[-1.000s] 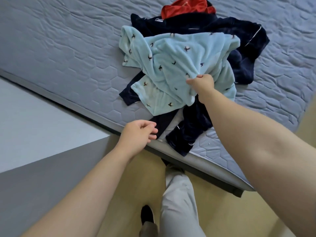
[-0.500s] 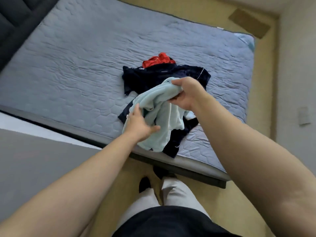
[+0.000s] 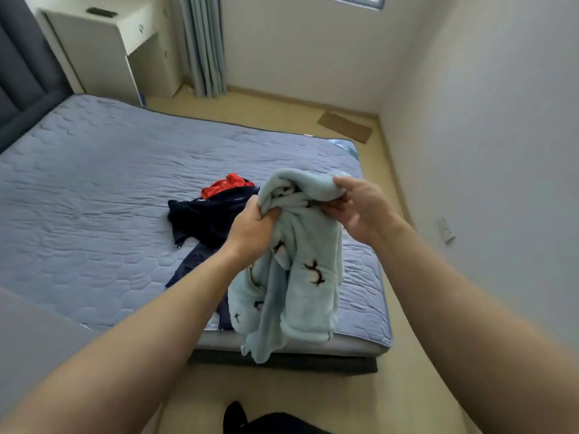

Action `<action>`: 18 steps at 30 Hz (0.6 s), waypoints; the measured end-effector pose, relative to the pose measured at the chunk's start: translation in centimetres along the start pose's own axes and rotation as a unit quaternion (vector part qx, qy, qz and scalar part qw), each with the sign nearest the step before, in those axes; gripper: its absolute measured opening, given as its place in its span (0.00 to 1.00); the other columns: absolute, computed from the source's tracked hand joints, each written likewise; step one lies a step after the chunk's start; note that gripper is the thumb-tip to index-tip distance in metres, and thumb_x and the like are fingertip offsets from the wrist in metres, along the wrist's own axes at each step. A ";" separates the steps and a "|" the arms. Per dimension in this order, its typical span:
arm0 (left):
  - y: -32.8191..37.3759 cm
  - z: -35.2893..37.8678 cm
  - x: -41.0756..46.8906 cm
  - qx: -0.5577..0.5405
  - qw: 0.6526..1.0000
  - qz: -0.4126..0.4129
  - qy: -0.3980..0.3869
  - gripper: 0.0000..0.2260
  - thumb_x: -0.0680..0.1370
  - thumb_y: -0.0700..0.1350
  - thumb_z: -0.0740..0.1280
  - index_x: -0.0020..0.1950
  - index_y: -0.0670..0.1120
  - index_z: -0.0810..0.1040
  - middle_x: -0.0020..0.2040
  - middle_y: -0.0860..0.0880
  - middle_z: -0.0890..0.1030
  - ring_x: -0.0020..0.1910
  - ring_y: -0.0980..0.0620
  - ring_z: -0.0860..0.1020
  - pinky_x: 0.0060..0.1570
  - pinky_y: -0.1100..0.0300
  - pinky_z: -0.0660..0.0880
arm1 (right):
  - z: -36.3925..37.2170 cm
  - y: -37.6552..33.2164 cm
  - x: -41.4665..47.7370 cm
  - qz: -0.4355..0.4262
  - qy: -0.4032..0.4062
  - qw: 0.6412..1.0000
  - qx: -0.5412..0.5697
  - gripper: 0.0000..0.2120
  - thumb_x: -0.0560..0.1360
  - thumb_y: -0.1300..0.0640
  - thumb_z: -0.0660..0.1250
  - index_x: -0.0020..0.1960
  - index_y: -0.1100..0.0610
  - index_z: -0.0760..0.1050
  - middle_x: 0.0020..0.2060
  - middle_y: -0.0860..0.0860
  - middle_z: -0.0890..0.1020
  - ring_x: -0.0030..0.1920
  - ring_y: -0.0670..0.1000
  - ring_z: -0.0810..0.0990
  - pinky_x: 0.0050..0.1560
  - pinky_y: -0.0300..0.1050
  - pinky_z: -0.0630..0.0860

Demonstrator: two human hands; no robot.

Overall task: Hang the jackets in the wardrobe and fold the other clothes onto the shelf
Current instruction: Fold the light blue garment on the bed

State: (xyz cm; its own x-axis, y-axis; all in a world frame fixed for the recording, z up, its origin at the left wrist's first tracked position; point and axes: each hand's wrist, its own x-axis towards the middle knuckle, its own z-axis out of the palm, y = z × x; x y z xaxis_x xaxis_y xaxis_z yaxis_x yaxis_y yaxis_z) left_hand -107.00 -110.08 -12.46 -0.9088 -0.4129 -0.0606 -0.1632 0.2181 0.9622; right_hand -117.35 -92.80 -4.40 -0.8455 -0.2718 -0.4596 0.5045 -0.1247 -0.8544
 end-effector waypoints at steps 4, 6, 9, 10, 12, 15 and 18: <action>5.8 3.0 0.4 -0.112 0.993 0.040 0.023 0.10 0.82 0.52 0.64 0.61 0.50 0.76 0.53 0.51 0.82 0.54 0.53 0.81 0.58 0.48 0.79 | -4.1 -1.4 -2.8 -0.045 -0.025 0.998 -0.046 0.19 0.74 0.71 0.61 0.62 0.58 0.77 0.55 0.59 0.85 0.57 0.56 0.83 0.65 0.52 0.77; 8.4 4.4 0.4 -0.145 0.987 0.047 0.048 0.13 0.82 0.53 0.64 0.62 0.48 0.76 0.54 0.50 0.83 0.54 0.51 0.82 0.59 0.47 0.79 | -6.6 -1.4 -4.4 -0.062 -0.015 0.988 -0.140 0.26 0.71 0.74 0.60 0.63 0.54 0.78 0.56 0.56 0.84 0.59 0.54 0.81 0.65 0.54 0.76; 11.7 6.3 0.2 -0.169 0.978 0.044 0.115 0.12 0.82 0.54 0.63 0.61 0.49 0.75 0.53 0.51 0.82 0.52 0.53 0.81 0.56 0.52 0.79 | -11.2 -0.8 -6.6 -0.034 -0.094 0.967 -0.236 0.41 0.65 0.79 0.57 0.70 0.48 0.71 0.65 0.56 0.77 0.62 0.58 0.79 0.48 0.51 0.82; 12.8 6.9 0.0 -0.181 0.974 0.042 0.132 0.11 0.83 0.54 0.62 0.60 0.50 0.75 0.52 0.51 0.82 0.51 0.55 0.81 0.55 0.54 0.78 | -12.8 -0.5 -7.4 -0.020 -0.137 0.956 -0.257 0.47 0.62 0.80 0.59 0.75 0.46 0.66 0.67 0.55 0.75 0.63 0.59 0.78 0.42 0.49 0.81; 14.8 7.7 -0.3 -0.220 0.964 0.036 0.143 0.11 0.83 0.55 0.61 0.57 0.50 0.76 0.52 0.49 0.83 0.51 0.52 0.82 0.56 0.52 0.79 | -15.4 0.0 -8.6 -0.007 -0.199 0.921 -0.335 0.56 0.60 0.78 0.67 0.78 0.39 0.57 0.69 0.50 0.71 0.65 0.55 0.75 0.45 0.43 0.80; 17.2 8.7 -0.8 -0.276 0.950 0.037 0.141 0.13 0.83 0.54 0.62 0.60 0.48 0.78 0.53 0.47 0.84 0.54 0.48 0.83 0.59 0.48 0.80 | -17.6 1.0 -9.5 -0.053 -0.196 0.889 -0.411 0.45 0.66 0.68 0.78 0.76 0.47 0.63 0.65 0.44 0.75 0.61 0.43 0.75 0.48 0.33 0.78; 18.4 9.4 -1.3 -0.283 0.947 0.050 0.143 0.12 0.83 0.53 0.64 0.59 0.47 0.79 0.50 0.49 0.85 0.48 0.52 0.85 0.46 0.58 0.82 | -18.4 0.7 -8.6 -0.133 -0.053 0.922 -0.361 0.16 0.75 0.61 0.70 0.61 0.52 0.77 0.56 0.51 0.82 0.53 0.48 0.80 0.54 0.42 0.78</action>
State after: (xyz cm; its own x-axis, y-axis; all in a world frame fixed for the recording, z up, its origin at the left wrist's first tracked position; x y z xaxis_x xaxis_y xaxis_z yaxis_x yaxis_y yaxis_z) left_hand -112.39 -97.22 2.80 -0.7547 -0.6551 0.0356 0.2248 -0.2072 0.9521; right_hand -112.89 -72.94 -5.54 -0.8814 -0.4200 -0.2161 0.0012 0.4555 -0.8902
